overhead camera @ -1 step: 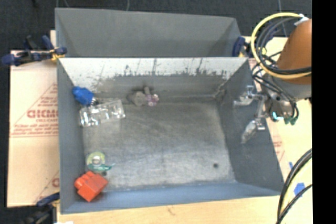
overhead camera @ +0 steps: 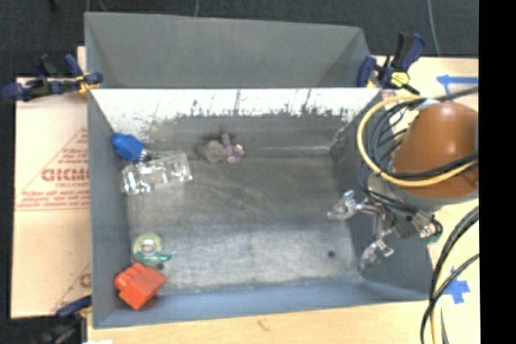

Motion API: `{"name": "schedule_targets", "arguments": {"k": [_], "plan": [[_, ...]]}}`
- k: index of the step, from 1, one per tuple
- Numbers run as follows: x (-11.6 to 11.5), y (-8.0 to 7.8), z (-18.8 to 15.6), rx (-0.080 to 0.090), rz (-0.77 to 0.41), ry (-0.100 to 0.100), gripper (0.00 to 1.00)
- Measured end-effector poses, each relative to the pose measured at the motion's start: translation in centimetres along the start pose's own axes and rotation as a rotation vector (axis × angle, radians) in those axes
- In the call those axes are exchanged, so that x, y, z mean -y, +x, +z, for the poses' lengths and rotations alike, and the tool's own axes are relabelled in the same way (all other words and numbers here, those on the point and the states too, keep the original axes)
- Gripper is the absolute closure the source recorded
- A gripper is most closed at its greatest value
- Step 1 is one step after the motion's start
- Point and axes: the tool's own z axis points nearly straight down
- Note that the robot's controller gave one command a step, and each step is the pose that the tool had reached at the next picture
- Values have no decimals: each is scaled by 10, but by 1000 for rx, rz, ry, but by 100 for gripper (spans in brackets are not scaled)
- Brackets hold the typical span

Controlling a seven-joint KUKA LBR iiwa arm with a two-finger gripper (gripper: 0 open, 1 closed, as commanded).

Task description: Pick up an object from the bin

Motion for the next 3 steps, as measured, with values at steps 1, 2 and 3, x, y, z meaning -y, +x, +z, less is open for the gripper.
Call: {"name": "schedule_targets", "arguments": {"k": [1,2,3], "plan": [[-7,-66,-101,15,48,9,0],[19,-160,-16,9,50,3,0],[-62,-75,-99,5,-17,3,0]]}}
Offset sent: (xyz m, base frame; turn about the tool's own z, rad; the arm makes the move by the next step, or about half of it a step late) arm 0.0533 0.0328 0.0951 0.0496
